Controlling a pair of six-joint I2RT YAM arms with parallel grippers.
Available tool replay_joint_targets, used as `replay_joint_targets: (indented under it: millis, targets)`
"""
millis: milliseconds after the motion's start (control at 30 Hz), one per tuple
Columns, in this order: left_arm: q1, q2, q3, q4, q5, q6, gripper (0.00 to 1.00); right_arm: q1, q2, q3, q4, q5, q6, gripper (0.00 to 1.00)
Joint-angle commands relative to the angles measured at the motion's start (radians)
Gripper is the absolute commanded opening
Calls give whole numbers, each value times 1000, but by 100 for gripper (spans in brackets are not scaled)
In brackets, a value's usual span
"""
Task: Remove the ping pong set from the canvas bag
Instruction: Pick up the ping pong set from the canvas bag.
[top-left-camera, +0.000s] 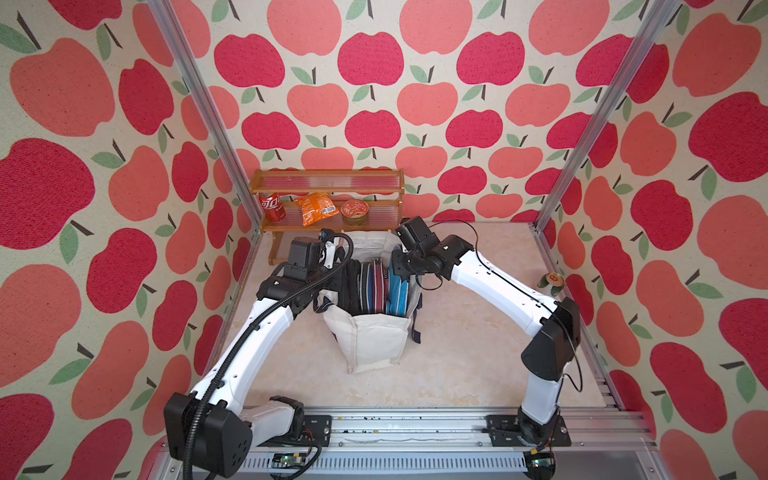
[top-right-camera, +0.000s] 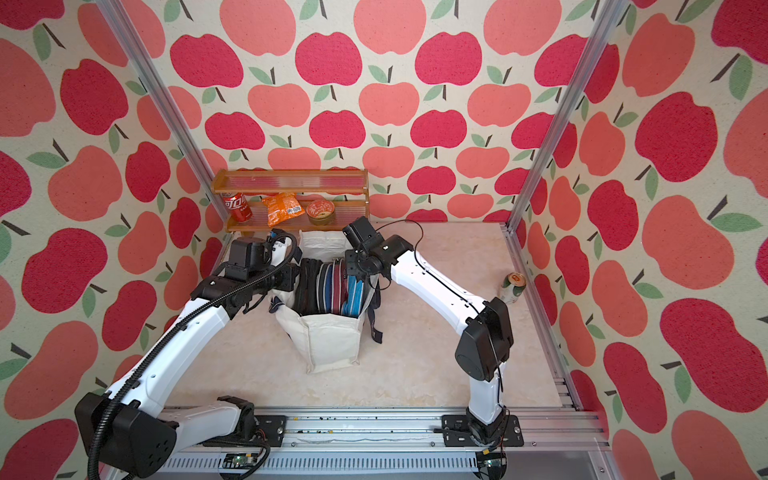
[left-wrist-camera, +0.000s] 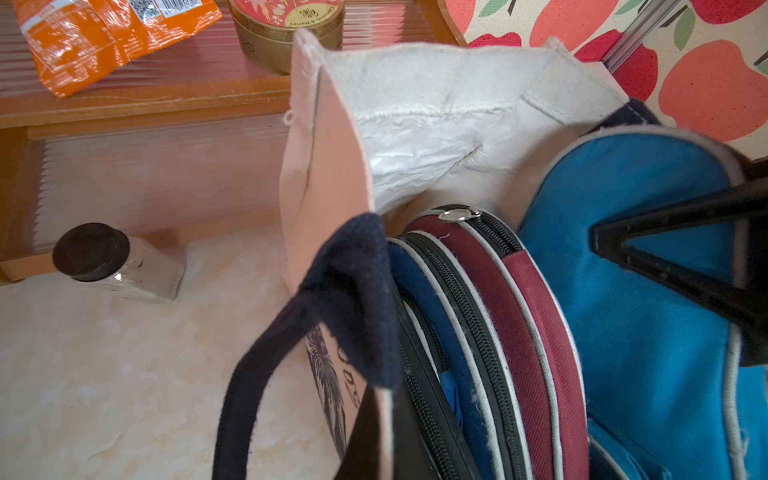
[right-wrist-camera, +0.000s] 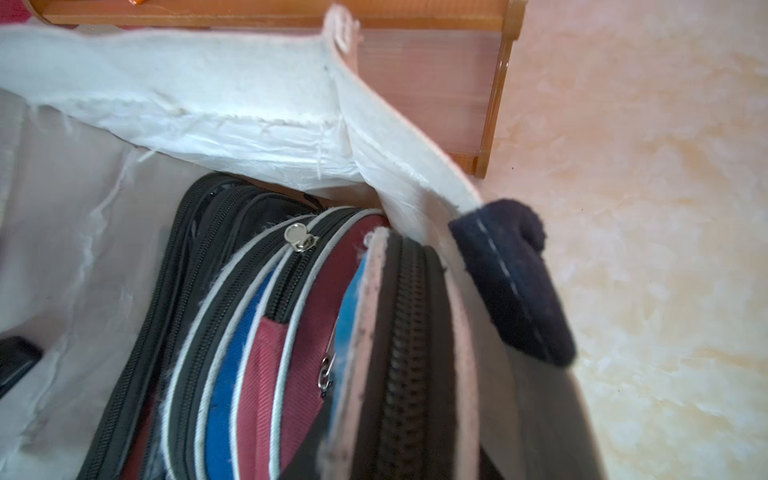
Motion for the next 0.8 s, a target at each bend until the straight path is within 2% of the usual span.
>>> replay_joint_targets:
  millis: [0,267,567,767]
  targets:
    - [-5,-12,19,116,18,3,0,7,-47,93,72,39,-70,8]
    - [-6,-3,17,118,20,2,0,15,-91,124,151,85,-146,4]
    - [-9,1,15,116,10,5,0,16,-124,216,232,133,-258,4]
    - [-16,6,14,116,3,9,0,15,-130,232,337,127,-286,4]
